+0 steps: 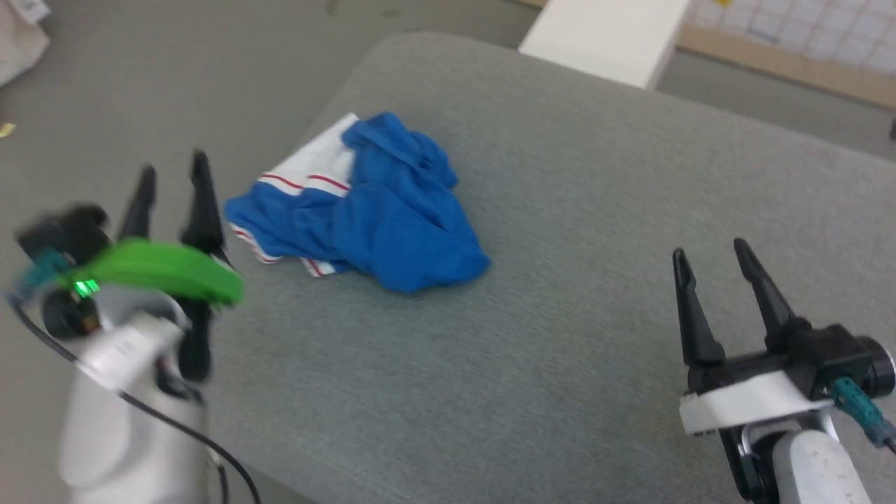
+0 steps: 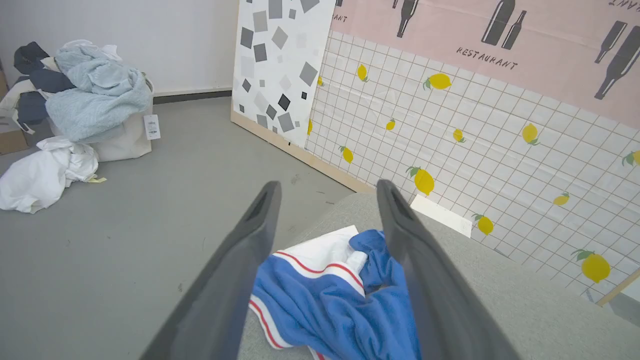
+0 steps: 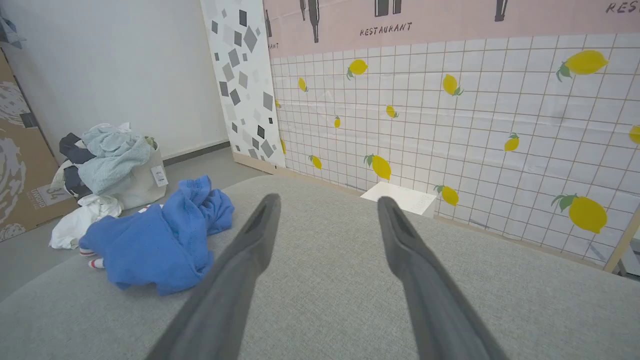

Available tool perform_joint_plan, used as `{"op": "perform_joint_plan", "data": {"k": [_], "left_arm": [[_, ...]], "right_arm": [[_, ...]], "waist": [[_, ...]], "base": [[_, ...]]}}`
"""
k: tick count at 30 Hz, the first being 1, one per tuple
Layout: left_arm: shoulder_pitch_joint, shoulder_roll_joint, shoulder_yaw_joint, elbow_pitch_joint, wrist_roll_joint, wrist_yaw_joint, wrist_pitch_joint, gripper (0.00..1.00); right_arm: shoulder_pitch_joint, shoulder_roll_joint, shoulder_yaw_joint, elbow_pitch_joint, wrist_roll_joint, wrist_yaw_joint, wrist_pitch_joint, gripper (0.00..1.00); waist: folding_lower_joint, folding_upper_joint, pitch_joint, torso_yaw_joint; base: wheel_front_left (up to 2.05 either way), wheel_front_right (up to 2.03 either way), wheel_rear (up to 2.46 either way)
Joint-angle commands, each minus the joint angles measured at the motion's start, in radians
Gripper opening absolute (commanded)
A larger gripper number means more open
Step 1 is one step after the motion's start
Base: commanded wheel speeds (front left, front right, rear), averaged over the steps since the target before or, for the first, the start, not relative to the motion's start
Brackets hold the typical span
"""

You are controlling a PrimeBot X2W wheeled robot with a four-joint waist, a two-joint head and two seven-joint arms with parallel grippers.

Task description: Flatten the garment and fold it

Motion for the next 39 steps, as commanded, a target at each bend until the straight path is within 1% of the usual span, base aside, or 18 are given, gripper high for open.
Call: {"op": "perform_joint_plan", "data": {"k": [1,5,9,12,14,16,19,22,24,26,27,28,29,31,33,34,37,39], "left_arm": [[-0.051,0.021,0.020,0.010,-0.031,-0.005,0.041,1.00],[-0.155,0.104,0.050,0.052,-0.083,0.004,0.234,1.00],[-0.203,0.189,0.073,0.104,-0.127,0.037,0.471,1.00],[-0.198,0.242,0.103,0.136,-0.161,0.090,0.645,1.00],[-0.178,0.265,0.131,0.149,-0.181,0.132,0.734,1.00],[-0.143,0.282,0.152,0.158,-0.195,0.175,0.811,1.00],[-0.082,0.295,0.171,0.161,-0.205,0.226,0.904,1.00],[-0.039,0.271,0.190,0.139,-0.236,0.270,0.973,1.00],[-0.014,0.262,0.185,0.121,-0.240,0.290,1.011,1.00],[0.007,0.255,0.176,0.107,-0.247,0.299,1.050,1.00],[0.016,0.252,0.168,0.100,-0.250,0.298,1.069,0.80],[0.026,0.250,0.159,0.089,-0.255,0.293,1.090,0.08],[0.032,0.251,0.153,0.077,-0.255,0.286,1.095,0.00],[0.040,0.260,0.145,0.047,-0.242,0.267,1.069,0.00],[0.038,0.281,0.144,0.018,-0.204,0.238,0.976,0.00],[0.034,0.292,0.145,0.008,-0.179,0.220,0.906,0.00],[-0.002,0.332,0.142,0.007,-0.072,0.184,0.640,0.00],[-0.036,0.343,0.139,0.012,-0.016,0.176,0.468,0.00]], "right_arm": [[-0.029,0.000,0.006,-0.006,-0.007,-0.002,0.003,1.00],[-0.083,0.000,0.015,0.000,0.000,-0.002,-0.003,1.00],[-0.118,0.000,0.022,0.018,0.017,-0.002,-0.014,1.00],[-0.134,0.000,0.029,0.030,0.032,-0.002,-0.021,1.00],[-0.140,0.000,0.032,0.036,0.042,-0.002,-0.024,1.00],[-0.144,0.000,0.033,0.043,0.051,-0.002,-0.026,1.00],[-0.144,0.000,0.033,0.050,0.059,-0.002,-0.028,1.00],[-0.144,0.000,0.030,0.045,0.065,-0.002,-0.028,1.00],[-0.144,0.000,0.030,0.043,0.067,-0.002,-0.028,1.00],[-0.143,0.000,0.030,0.044,0.070,-0.002,-0.028,1.00],[-0.143,0.000,0.031,0.044,0.071,-0.002,-0.028,1.00],[-0.143,0.000,0.032,0.044,0.073,-0.002,-0.028,1.00],[-0.142,0.000,0.031,0.045,0.074,-0.002,-0.028,1.00],[-0.141,0.000,0.031,0.044,0.074,-0.002,-0.028,1.00],[-0.138,0.000,0.030,0.045,0.074,-0.002,-0.028,1.00],[-0.135,0.000,0.028,0.047,0.073,-0.002,-0.028,1.00],[-0.117,0.000,0.014,0.054,0.071,-0.002,-0.028,1.00],[-0.100,0.000,0.007,0.059,0.072,-0.002,-0.028,1.00]], "waist": [[-0.0001,0.0060,0.169,-0.165],[-0.0001,0.0060,0.240,-0.254],[-0.0001,0.0060,0.285,-0.331],[-0.0001,0.0060,0.307,-0.384],[-0.0001,0.0060,0.320,-0.413],[-0.0001,0.0060,0.328,-0.436],[-0.0001,0.0060,0.336,-0.459],[-0.0001,0.0060,0.340,-0.468],[-0.0001,0.0060,0.340,-0.470],[-0.0001,0.0060,0.333,-0.469],[-0.0001,0.0060,0.328,-0.467],[-0.0001,0.0060,0.321,-0.464],[-0.0001,0.0060,0.313,-0.461],[-0.0001,0.0060,0.296,-0.453],[-0.0001,0.0060,0.272,-0.444],[-0.0001,0.0060,0.257,-0.439],[-0.0001,0.0060,0.199,-0.420],[-0.0001,0.0060,0.155,-0.410]], "base": [[0.00,0.00,0.00],[0.00,0.00,0.00],[0.00,0.00,0.00],[0.00,0.00,0.00],[0.00,0.00,0.00],[0.00,0.00,0.00],[0.00,0.00,0.00],[0.00,0.00,0.00],[0.00,0.00,0.00],[0.00,0.00,0.00],[0.00,0.00,0.00],[0.00,0.00,0.00],[0.00,0.00,0.00],[0.00,0.00,0.00],[0.00,0.00,0.00],[0.00,0.00,0.00],[0.00,0.00,0.00],[0.00,0.00,0.00]]}}
